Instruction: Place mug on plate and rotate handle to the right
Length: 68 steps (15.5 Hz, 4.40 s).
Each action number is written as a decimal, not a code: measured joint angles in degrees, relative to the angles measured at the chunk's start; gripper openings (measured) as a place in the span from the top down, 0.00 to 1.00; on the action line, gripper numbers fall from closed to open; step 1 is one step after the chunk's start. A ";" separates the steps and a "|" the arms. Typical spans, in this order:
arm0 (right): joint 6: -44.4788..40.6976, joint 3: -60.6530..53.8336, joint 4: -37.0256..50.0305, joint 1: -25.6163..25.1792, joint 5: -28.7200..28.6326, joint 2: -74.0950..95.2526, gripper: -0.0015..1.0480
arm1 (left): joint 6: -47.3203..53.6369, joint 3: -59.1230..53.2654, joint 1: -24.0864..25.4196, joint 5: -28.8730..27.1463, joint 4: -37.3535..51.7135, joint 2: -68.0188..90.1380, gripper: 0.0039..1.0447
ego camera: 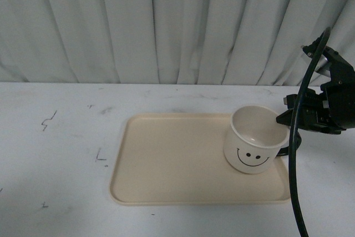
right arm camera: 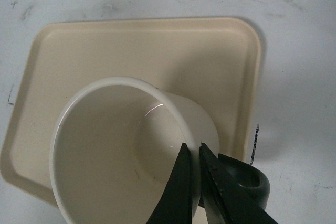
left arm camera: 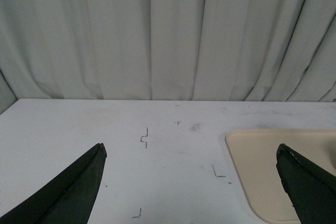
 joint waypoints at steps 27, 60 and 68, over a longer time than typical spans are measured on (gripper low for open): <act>5.20 -16.90 28.70 -1.25 20.70 -34.58 0.21 | 0.00 0.00 0.00 0.00 0.07 0.00 0.06; -3.56 -59.47 6.99 -1.62 25.18 -101.02 0.98 | 0.00 0.00 0.04 0.00 0.00 0.00 0.06; -3.56 -59.43 -0.90 -1.62 25.18 -106.51 0.98 | 0.00 0.00 0.04 0.00 0.00 0.00 0.06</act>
